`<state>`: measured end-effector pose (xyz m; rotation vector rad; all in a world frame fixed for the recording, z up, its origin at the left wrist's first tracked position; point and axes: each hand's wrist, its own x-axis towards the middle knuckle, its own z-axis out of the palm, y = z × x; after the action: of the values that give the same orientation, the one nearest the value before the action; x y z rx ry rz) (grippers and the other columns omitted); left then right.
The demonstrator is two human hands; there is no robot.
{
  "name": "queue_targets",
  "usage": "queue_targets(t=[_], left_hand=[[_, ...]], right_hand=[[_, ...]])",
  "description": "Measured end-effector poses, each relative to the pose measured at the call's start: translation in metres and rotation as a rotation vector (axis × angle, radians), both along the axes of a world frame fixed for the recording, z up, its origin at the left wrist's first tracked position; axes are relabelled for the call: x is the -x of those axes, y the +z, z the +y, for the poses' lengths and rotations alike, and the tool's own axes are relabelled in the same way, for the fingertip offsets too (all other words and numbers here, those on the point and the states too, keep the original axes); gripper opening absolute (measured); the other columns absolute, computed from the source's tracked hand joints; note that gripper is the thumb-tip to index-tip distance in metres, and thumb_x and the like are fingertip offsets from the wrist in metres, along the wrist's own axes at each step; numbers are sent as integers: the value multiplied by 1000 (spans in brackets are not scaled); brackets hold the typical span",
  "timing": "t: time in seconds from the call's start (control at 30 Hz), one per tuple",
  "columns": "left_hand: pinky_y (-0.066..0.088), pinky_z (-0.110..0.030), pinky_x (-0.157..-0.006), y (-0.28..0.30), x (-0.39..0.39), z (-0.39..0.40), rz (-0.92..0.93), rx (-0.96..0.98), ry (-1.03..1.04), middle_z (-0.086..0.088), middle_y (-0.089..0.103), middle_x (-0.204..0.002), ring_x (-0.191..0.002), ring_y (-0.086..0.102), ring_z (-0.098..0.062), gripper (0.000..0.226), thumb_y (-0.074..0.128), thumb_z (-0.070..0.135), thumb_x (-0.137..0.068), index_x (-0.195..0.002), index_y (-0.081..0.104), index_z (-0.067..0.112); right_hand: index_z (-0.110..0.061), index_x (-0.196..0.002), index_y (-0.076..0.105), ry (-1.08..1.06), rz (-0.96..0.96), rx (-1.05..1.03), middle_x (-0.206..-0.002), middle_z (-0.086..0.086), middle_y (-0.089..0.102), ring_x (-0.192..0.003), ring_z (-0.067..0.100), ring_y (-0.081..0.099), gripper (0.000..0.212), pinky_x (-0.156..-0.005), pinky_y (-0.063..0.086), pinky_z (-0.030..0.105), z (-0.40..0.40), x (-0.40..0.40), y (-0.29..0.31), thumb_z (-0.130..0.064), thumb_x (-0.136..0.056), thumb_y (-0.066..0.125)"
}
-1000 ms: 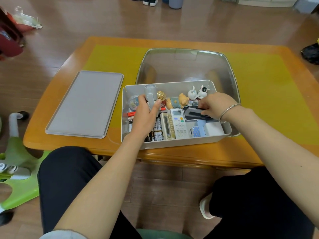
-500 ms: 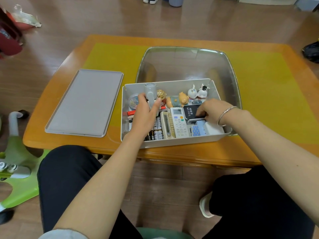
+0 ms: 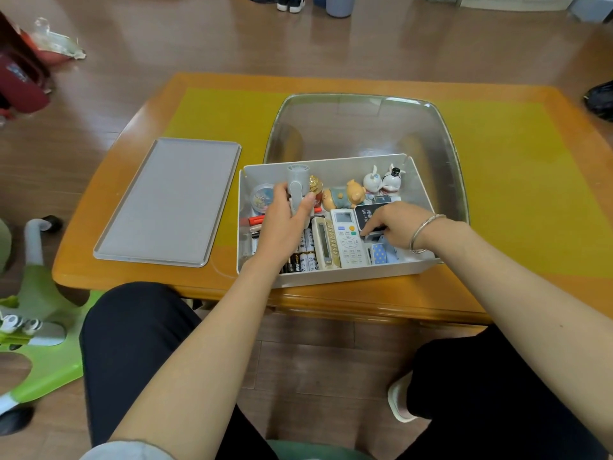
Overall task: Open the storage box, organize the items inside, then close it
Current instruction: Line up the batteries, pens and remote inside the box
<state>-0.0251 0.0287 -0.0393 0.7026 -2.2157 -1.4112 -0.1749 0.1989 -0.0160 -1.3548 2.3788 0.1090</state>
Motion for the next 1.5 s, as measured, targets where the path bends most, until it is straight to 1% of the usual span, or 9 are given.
queue_targets(t=[0.1, 0.23, 0.5, 0.7, 0.87, 1.07, 1.2, 1.3, 1.5], left_hand=[[44, -6, -64, 2, -2, 2, 11, -16, -46, 17, 56, -99, -90, 56, 6, 30, 47, 42, -98, -120, 44, 22], [47, -19, -76, 8, -1, 7, 20, -117, -128, 11, 56, -108, -102, 55, -3, 25, 45, 36, -100, -121, 44, 23], [49, -10, -73, 31, -2, 14, 91, -375, -227, 13, 61, -111, -100, 61, 4, 26, 53, 23, -98, -123, 45, 26], [57, -34, -81, 34, 3, 24, 112, -582, -269, -11, 59, -121, -107, 65, -20, 39, 57, 10, -95, -130, 40, 12], [52, -21, -60, 36, 17, 28, -10, -259, -187, -5, 65, -108, -83, 66, -9, 28, 59, 25, -95, -121, 51, 18], [44, -8, -64, 30, 30, 34, 8, -68, -334, 9, 55, -103, -70, 57, 12, 33, 65, 6, -88, -111, 49, 24], [51, -23, -81, 22, 43, 39, -41, 33, -411, 3, 55, -120, -96, 60, -5, 36, 64, 6, -88, -110, 47, 29], [45, -19, -86, 16, 53, 46, -42, 99, -414, 6, 51, -125, -107, 54, -9, 38, 63, 0, -87, -114, 47, 23], [41, -29, -77, 3, 68, 49, -158, 387, -342, -2, 50, -115, -92, 47, -15, 39, 69, 5, -83, -113, 47, 16]], right_hand=[[-31, -123, 60, -24, 18, 165, -113, 2, 65, -96, 24, 60, 53, -82, 51, 36, 1, -2, 4, 0, -83, 45], [-21, -125, 60, -109, -61, 441, -111, 2, 66, -90, 10, 56, 41, -82, 46, 24, 0, -10, 9, -7, -86, 55], [-23, -121, 55, -207, -414, 714, -102, -8, 62, -84, 5, 64, 50, -73, 52, 20, -12, -34, 17, -26, -76, 76], [-21, -115, 57, -242, -340, 773, -97, -9, 59, -78, 1, 58, 50, -69, 50, 15, -5, -27, 18, -22, -71, 81], [-20, -107, 56, -197, -50, 718, -98, -6, 56, -82, 9, 51, 48, -71, 49, 29, 11, -10, 22, -19, -66, 81], [-23, -119, 56, -151, -93, 498, -107, -3, 64, -97, 19, 60, 57, -87, 49, 36, 24, 6, 24, -35, -69, 81], [-27, -130, 51, -169, -43, 295, -114, -3, 65, -103, 22, 60, 73, -89, 45, 36, 26, 20, 23, -49, -66, 78], [-28, -118, 56, -149, 120, 249, -95, -7, 61, -99, 21, 56, 66, -82, 33, 36, 23, 27, 22, -54, -61, 78], [-26, -96, 58, -56, 349, 174, -84, -6, 54, -94, 23, 51, 41, -73, 22, 37, 19, 31, 17, -48, -65, 74]])
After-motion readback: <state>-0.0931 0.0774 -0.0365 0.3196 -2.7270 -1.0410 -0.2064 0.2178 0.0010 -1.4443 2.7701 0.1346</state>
